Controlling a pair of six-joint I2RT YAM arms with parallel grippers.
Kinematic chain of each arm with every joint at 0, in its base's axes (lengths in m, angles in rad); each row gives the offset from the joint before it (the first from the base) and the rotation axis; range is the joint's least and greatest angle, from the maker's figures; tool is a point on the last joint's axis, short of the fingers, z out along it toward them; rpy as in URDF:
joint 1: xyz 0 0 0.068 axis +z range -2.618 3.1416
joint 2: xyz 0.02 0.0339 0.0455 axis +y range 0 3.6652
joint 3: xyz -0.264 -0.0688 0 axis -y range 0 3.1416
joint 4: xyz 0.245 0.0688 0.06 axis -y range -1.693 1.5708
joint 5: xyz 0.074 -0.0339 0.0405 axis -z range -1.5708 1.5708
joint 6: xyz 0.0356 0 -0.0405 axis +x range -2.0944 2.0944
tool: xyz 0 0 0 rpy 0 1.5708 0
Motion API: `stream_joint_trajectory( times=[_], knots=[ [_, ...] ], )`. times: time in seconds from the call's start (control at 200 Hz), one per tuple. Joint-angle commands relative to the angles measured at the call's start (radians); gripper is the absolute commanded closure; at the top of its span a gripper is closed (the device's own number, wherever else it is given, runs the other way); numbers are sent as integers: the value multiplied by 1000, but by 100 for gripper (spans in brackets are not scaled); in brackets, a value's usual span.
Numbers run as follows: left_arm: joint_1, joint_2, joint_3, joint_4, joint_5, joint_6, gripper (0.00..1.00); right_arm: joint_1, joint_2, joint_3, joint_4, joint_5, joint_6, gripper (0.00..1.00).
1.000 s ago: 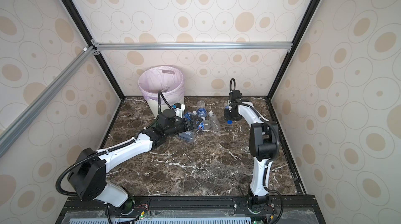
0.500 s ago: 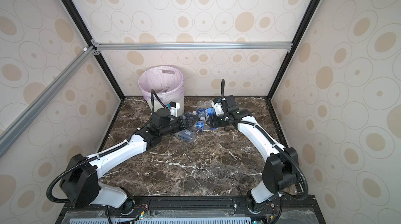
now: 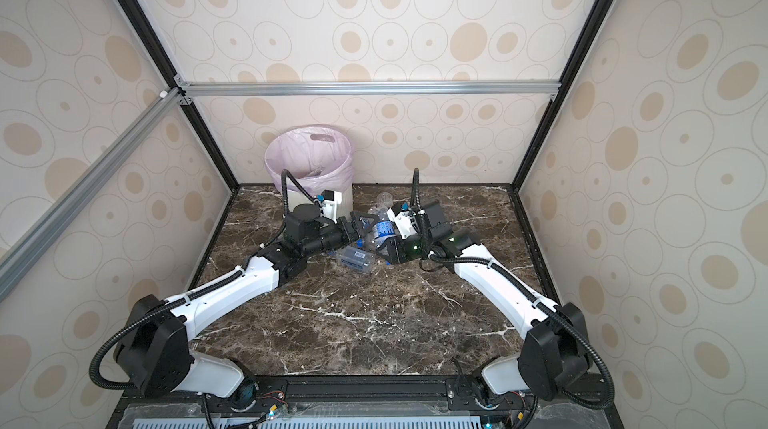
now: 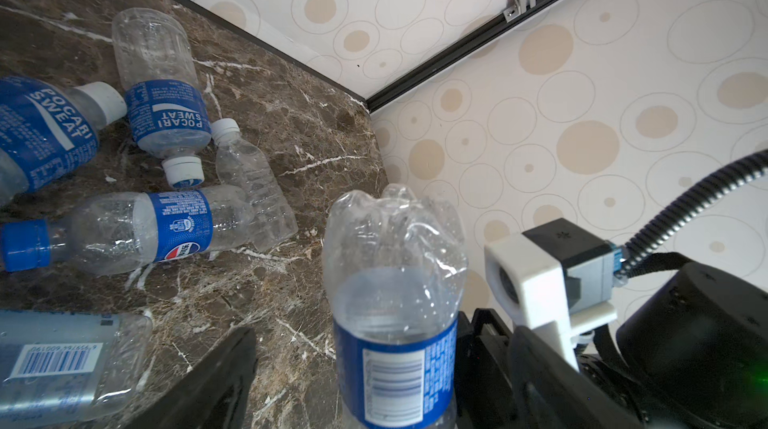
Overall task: Throw the plastic bottles in the bin
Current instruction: 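Close left gripper on the bottle's bottom end while right gripper opens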
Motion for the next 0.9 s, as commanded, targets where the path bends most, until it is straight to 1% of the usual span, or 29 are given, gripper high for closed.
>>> stream_joint_trajectory(
  times=[0.0,0.315,0.455,0.6,0.675,0.79,0.895],
  knots=[
    [5,-14,14,43,17,-18,11,18,-27,-9,55,-27,11,52],
    [5,-17,-4,54,11,-27,18,56,-31,3,86,-44,26,52],
    [5,-14,-6,64,12,-31,23,72,-34,3,102,-41,33,52],
    [5,-14,-14,81,14,-35,32,75,-27,14,106,-41,38,51],
    [5,-13,-16,78,14,-34,39,74,-23,16,109,-37,37,51],
    [7,-19,-15,63,2,-24,48,75,-16,27,101,-23,33,43],
    [16,-31,-1,35,-20,-9,49,74,-23,39,88,-7,26,31]
  ],
)
